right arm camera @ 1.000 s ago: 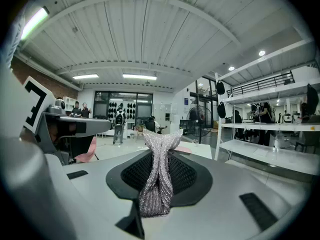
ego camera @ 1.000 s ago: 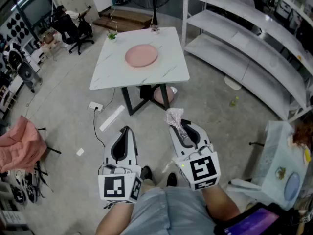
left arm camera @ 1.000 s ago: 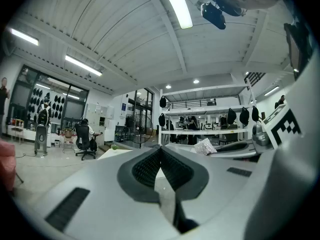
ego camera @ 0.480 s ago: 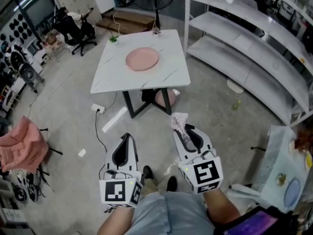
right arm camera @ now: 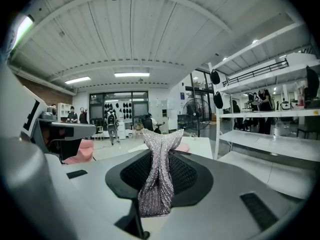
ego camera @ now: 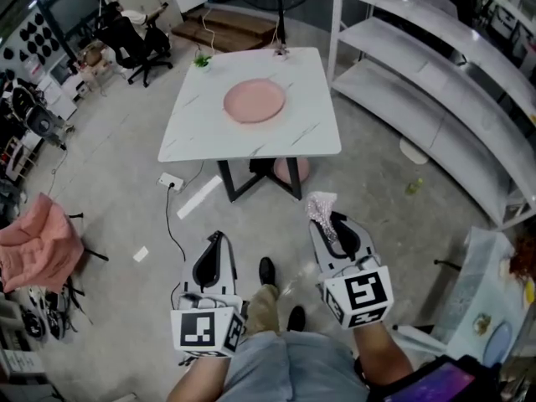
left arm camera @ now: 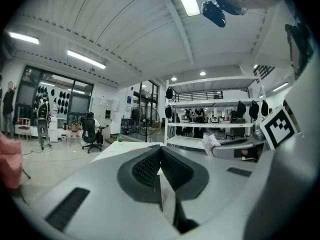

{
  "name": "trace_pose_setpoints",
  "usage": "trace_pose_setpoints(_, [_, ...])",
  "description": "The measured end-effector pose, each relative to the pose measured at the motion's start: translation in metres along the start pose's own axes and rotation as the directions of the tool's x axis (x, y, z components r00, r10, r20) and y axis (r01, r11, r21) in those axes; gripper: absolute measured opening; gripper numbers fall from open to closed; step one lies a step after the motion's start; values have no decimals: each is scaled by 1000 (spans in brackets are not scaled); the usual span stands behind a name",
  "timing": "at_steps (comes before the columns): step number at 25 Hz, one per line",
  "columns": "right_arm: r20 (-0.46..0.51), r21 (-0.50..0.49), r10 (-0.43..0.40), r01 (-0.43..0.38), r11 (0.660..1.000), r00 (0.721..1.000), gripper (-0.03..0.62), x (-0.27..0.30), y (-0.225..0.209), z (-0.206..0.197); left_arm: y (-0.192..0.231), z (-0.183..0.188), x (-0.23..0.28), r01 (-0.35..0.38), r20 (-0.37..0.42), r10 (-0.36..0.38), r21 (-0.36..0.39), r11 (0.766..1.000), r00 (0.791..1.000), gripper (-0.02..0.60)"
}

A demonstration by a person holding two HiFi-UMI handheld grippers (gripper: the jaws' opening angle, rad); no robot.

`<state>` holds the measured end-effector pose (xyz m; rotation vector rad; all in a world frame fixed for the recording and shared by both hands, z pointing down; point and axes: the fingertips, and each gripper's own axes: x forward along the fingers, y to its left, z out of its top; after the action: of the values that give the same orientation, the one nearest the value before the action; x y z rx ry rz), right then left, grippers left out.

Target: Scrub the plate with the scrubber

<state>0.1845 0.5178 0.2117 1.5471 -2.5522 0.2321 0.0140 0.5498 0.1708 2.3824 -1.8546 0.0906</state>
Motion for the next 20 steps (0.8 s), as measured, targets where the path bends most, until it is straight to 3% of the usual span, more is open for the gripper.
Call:
trace_pose_setpoints(11, [-31,-2,-10,10,1000,999,123,132,-23,25,69,11,126,39,-8,-40,-37,999,999,8])
trace_pose_setpoints(20, [35,-44,-37,38,998,999,123,236,-42,78,129,53,222,70,66,-69,-24,997,995,8])
